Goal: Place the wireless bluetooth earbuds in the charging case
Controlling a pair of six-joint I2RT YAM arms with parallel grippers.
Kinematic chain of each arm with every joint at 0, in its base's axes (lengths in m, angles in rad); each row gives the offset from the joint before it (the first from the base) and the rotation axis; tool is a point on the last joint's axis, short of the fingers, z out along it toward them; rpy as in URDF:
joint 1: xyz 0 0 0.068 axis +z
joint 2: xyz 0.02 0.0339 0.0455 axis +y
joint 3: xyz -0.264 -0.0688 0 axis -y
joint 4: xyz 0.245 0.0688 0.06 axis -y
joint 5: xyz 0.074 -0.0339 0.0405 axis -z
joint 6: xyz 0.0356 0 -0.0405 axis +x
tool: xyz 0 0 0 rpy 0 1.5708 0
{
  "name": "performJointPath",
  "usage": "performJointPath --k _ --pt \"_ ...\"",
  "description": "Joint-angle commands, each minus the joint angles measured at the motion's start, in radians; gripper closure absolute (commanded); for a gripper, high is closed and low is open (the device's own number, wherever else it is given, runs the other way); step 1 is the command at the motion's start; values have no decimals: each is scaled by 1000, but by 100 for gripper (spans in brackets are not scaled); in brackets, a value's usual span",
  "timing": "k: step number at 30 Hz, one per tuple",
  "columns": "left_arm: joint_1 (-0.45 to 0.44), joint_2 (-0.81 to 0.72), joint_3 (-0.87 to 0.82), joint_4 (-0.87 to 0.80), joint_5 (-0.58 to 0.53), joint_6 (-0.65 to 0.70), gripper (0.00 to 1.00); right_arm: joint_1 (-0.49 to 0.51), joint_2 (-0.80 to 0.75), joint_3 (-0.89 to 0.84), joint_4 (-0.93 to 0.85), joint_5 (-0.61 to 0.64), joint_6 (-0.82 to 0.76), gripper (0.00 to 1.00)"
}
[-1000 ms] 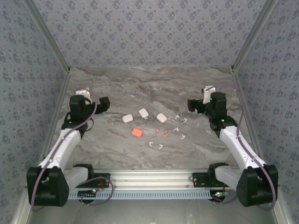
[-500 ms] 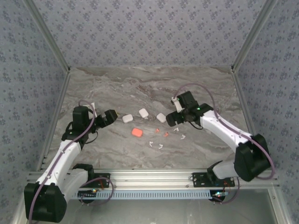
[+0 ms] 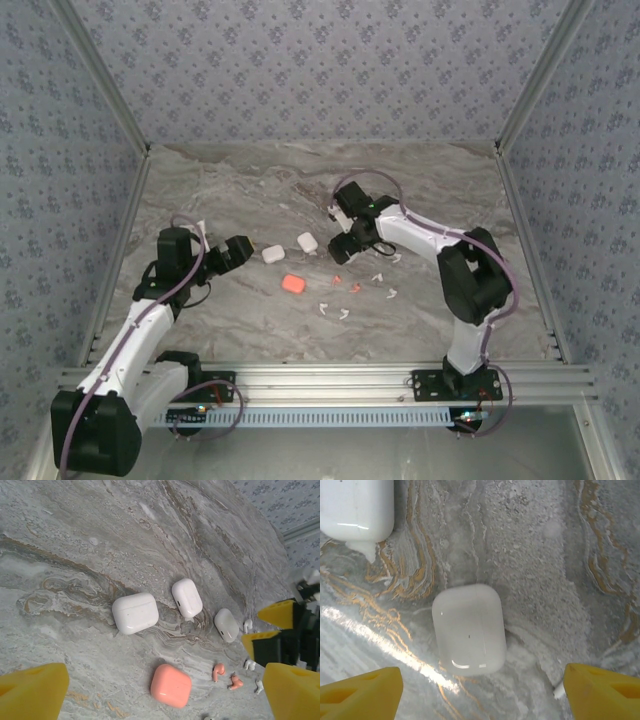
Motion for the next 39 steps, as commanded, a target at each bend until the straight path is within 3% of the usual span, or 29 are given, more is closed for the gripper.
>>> performJointPath --k 1,9,20,31,39 --pt "-4 -8 1 -11 9 -8 1 10 58 57 -60 4 -27 15" --pt "-5 -11 -2 -20 -5 -4 1 11 133 71 -61 -9 -36 20" --pt "-6 -6 5 -26 -8 -2 1 14 184 75 -45 -30 -36 39" --pt "-6 -9 6 -24 -7 2 1 28 159 53 -12 9 -53 58" --pt "-6 -1 1 -23 3 2 1 37 94 9 39 50 -79 64"
